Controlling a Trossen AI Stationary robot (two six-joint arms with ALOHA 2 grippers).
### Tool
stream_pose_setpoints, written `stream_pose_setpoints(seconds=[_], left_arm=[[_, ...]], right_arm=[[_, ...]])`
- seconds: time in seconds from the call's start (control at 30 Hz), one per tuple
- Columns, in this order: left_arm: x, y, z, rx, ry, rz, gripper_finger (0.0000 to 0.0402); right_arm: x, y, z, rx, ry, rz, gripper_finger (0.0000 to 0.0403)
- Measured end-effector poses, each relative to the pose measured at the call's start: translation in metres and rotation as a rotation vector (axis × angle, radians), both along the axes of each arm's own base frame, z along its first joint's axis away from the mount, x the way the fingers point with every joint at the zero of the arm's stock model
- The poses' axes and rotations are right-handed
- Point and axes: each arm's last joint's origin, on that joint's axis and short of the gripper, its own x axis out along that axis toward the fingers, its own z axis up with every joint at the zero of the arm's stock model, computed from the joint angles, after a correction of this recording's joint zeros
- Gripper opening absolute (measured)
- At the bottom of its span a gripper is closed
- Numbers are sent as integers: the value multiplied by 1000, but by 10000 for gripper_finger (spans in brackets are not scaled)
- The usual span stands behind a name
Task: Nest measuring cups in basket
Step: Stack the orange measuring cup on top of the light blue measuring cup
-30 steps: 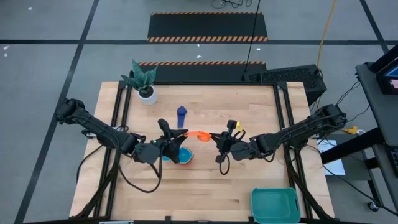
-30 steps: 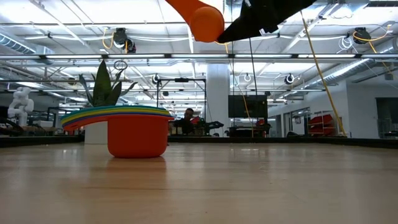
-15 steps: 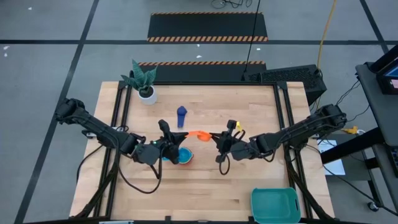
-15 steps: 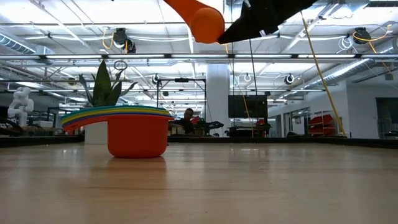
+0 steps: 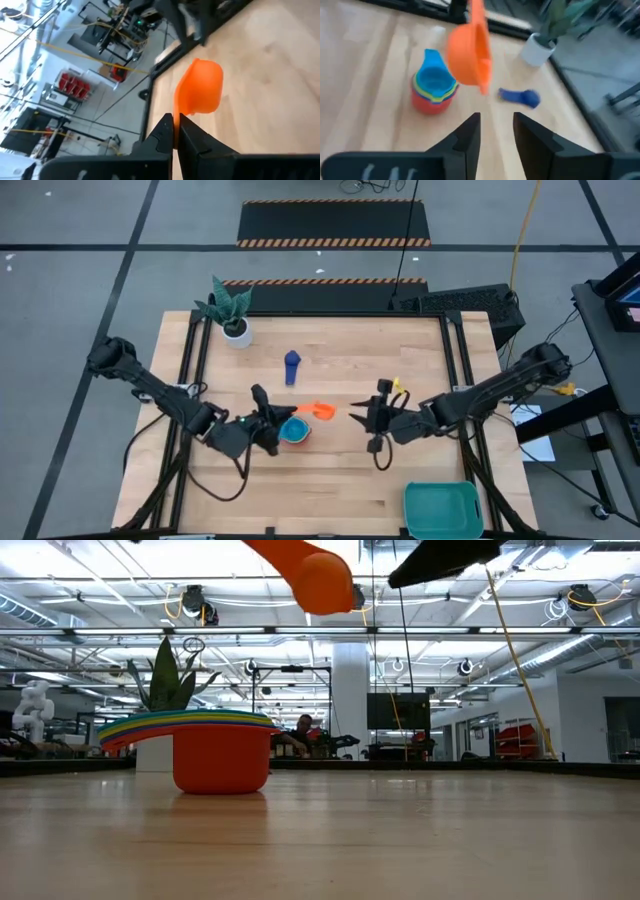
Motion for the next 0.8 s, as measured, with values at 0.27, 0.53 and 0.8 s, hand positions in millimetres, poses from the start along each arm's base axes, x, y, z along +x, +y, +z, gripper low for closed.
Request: stream_pose_setpoints(seconds=[0.27, 0.53, 0.8], left_arm=[[-18, -13, -25, 3, 3, 11, 5], [-51, -34, -63, 30, -12, -93, 5], [-84, -37, -93, 174, -9, -50, 5]], right_arm=[[-19, 4, 6, 101, 40, 25, 111], [-20, 8, 7, 80, 43, 51, 112], [-20, 8, 6, 79, 44, 51, 112]])
